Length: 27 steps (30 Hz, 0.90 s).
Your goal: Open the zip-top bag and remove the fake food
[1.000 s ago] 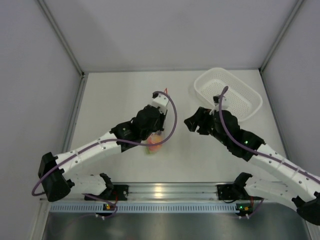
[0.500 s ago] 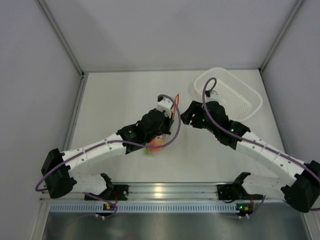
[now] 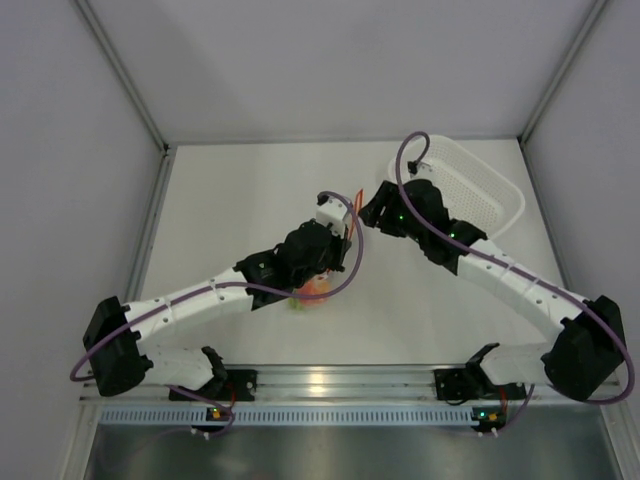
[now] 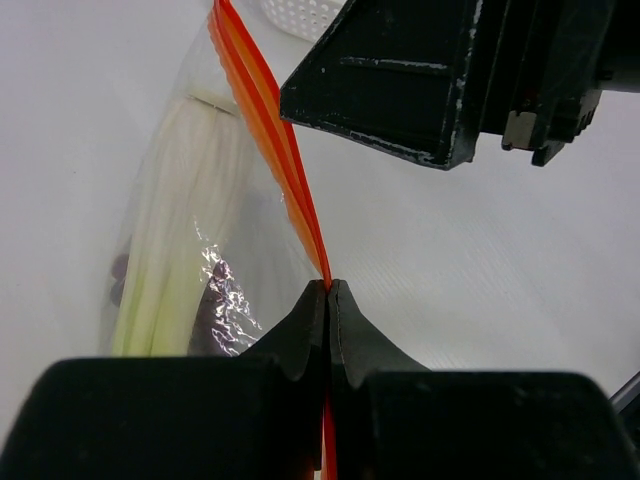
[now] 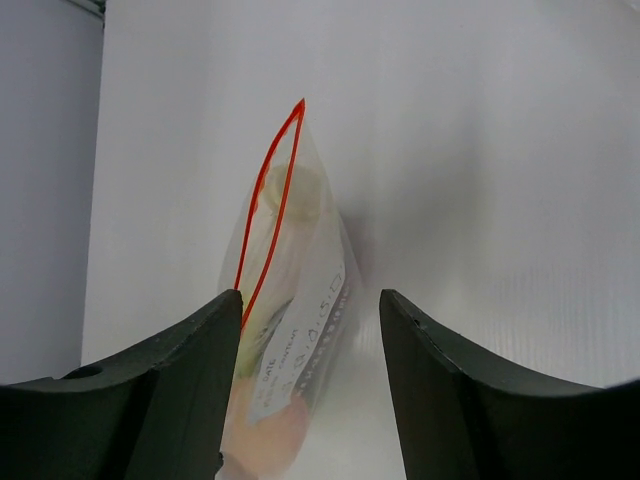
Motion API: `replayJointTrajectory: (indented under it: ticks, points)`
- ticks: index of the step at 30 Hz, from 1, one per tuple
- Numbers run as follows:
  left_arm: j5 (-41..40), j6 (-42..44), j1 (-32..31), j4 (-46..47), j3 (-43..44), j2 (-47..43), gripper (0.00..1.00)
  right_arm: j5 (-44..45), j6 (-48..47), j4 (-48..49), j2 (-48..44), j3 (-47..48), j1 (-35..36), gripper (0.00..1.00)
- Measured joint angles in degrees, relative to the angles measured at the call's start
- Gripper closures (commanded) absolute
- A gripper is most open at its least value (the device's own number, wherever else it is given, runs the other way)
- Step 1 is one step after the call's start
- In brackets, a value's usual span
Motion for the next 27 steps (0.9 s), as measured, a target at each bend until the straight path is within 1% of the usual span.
replayJointTrajectory:
  ticks: [12,13,14,16,17,19,20,22,23,24,25,26,27]
  points:
    - [0.0,0.1,0.0,0.0,-0.2,0.0,1.00,-2.6,0.0,1.6,6.0,1.8,-1.2,0.46]
    - [0.0,0.2,0.0,0.0,-0.2,0.0,1.00,-2.8,0.1,1.8,6.4,1.9,-1.2,0.49]
    - [0.0,0.3,0.0,0.0,-0.2,0.0,1.00,-3.0,0.2,2.0,6.7,1.9,-1.2,0.60]
    - [0.0,0.3,-0.1,0.0,-0.2,0.0,1.00,-4.1,0.8,2.3,7.2,1.9,-1.2,0.69]
    - [0.0,0.3,-0.1,0.0,-0.2,0.0,1.00,-4.6,1.3,2.7,7.3,1.9,-1.2,0.75]
    - [-0.1,0.3,-0.1,0.0,-0.2,0.0,1.00,-5.9,2.0,3.5,7.4,1.8,-1.2,0.85]
    - [-0.2,0.3,-0.1,0.0,-0.2,0.0,0.96,-6.1,2.4,4.0,7.4,1.8,-1.2,0.92]
    - [-0.2,0.5,-0.2,0.1,-0.2,0.1,0.73,-6.7,2.9,5.6,7.3,1.2,-1.2,1.00]
    - [-0.2,0.5,-0.2,0.1,-0.2,0.1,0.60,-7.0,3.2,6.3,7.2,0.6,-1.2,1.00]
    - [-0.3,0.6,-0.2,0.1,-0.2,0.1,0.35,-7.1,3.4,6.9,7.1,0.0,-1.2,1.00]
    - [-0.3,0.9,-0.2,0.2,-0.2,0.1,0.28,-7.1,3.4,7.3,7.0,-0.7,-1.2,1.00]
    - [-0.3,0.5,-0.2,0.5,-0.2,0.1,0.19,-7.1,3.4,7.5,6.8,-1.6,-1.2,1.00]
    - [-0.5,0.4,-0.2,0.7,-0.2,0.1,0.17,-7.1,3.4,7.5,6.6,-2.1,-1.2,1.00]
